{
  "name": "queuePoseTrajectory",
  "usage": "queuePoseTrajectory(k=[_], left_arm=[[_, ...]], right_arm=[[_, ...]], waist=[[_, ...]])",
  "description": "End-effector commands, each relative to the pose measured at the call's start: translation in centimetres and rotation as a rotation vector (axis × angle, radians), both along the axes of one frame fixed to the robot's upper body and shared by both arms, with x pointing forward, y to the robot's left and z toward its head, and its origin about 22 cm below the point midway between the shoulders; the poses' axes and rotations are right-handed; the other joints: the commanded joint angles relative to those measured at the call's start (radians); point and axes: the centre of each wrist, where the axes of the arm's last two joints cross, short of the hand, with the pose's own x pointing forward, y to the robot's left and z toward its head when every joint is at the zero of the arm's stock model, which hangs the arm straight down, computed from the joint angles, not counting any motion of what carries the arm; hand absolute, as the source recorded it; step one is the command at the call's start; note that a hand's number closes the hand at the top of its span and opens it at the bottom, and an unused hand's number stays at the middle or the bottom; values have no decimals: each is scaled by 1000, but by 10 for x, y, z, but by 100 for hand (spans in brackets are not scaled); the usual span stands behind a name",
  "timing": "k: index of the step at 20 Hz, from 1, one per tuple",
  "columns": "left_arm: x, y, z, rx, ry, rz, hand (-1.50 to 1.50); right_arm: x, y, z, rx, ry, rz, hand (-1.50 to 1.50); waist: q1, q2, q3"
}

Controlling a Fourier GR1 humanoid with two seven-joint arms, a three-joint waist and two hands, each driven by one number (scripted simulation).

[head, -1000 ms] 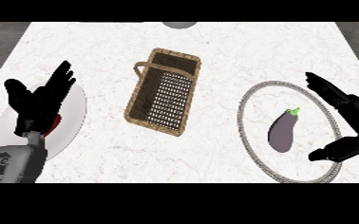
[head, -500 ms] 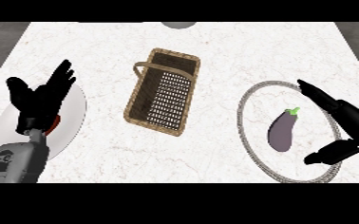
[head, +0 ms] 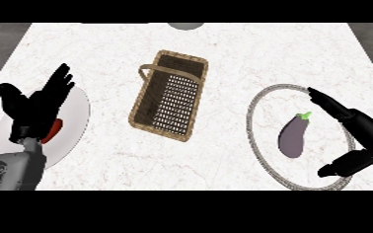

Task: Pick the eggplant from the placemat and place it in the basket

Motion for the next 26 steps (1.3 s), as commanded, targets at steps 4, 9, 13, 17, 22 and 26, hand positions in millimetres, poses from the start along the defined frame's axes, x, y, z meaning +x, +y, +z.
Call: queuePoseTrajectory(k=[4, 9, 13, 17, 22, 26], left_arm=[[-22, -16, -18, 7, -6, 12, 0], [3, 0, 17, 0, -15, 10, 0], [20, 0, 1, 5, 1, 2, 0], [16, 15, 6, -5, -11, 6, 0], [4, 2, 16, 7, -11, -7, 0], [6, -10, 6, 3, 13, 9, 0]], right_arm=[[-1, 27, 1, -42, -24, 0, -150], [-11, 10, -2, -96, 0, -13, -150], [1, 31, -28, -108, 7, 1, -150], [-8, 47, -21, -237, -40, 115, 150], [-8, 59, -27, -210, -52, 68, 150], [-15, 71, -17, -225, -76, 94, 150]], waist=[[1, -1, 0], [-2, 0, 0], [-2, 1, 0], [-5, 2, 0], [-1, 0, 0], [-3, -1, 0]])
